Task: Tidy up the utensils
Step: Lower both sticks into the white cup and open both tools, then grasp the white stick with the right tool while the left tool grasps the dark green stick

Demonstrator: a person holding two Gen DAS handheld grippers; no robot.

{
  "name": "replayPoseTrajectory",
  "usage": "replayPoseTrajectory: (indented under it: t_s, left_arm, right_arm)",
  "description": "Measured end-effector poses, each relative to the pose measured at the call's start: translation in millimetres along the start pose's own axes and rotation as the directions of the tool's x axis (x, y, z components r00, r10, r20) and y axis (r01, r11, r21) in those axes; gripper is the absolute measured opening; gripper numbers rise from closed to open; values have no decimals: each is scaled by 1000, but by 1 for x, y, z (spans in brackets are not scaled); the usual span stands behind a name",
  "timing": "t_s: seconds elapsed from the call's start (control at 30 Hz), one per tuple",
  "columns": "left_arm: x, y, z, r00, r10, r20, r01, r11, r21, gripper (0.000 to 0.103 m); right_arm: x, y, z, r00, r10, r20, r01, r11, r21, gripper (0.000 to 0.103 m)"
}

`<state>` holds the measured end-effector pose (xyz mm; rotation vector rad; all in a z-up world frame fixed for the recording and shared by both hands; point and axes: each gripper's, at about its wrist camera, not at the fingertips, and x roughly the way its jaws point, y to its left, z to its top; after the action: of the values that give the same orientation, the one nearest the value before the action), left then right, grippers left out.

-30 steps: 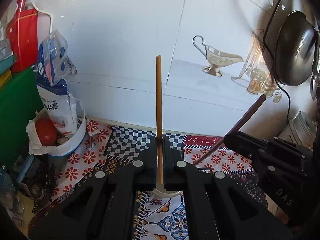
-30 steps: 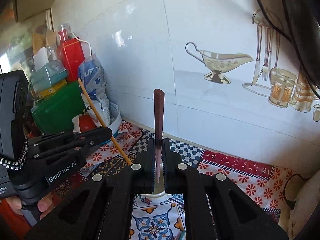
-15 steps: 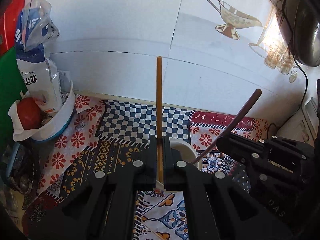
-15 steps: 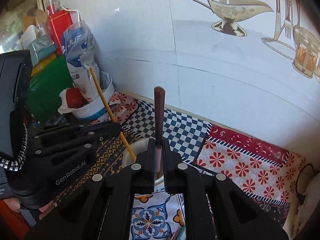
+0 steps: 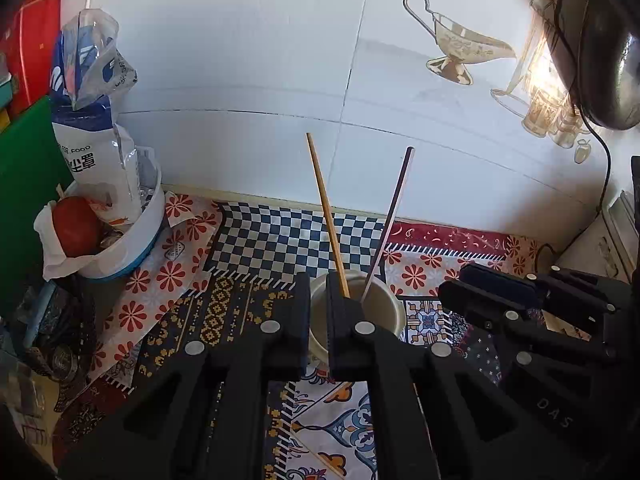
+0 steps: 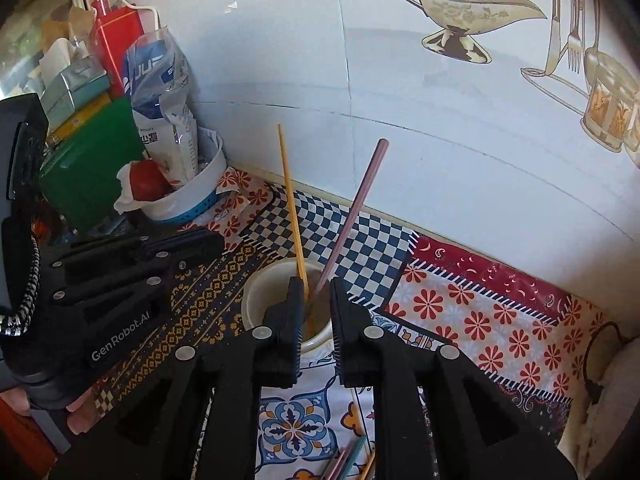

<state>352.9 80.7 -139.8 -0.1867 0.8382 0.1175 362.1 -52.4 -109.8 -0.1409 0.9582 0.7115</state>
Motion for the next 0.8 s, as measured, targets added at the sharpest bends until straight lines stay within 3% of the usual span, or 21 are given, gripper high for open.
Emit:
replayPoseTrajectory:
  t_s: [0.23, 0.5, 0.8]
  left_arm:
    - [-25, -6, -9, 1000, 4, 20, -4, 1000, 5, 12]
    - [-49, -33, -30, 999, -1, 48, -2, 998, 65, 42]
    - [-33, -71, -68, 996, -69, -64, 76, 992, 102, 46]
  right_arm:
    - [-28, 4, -9, 997, -58, 54, 60, 998, -31, 35]
    - [-61, -7, -29, 988, -126, 84, 128, 992, -16, 43]
    - [-85, -32, -70, 978, -202, 47, 201, 979, 39, 46]
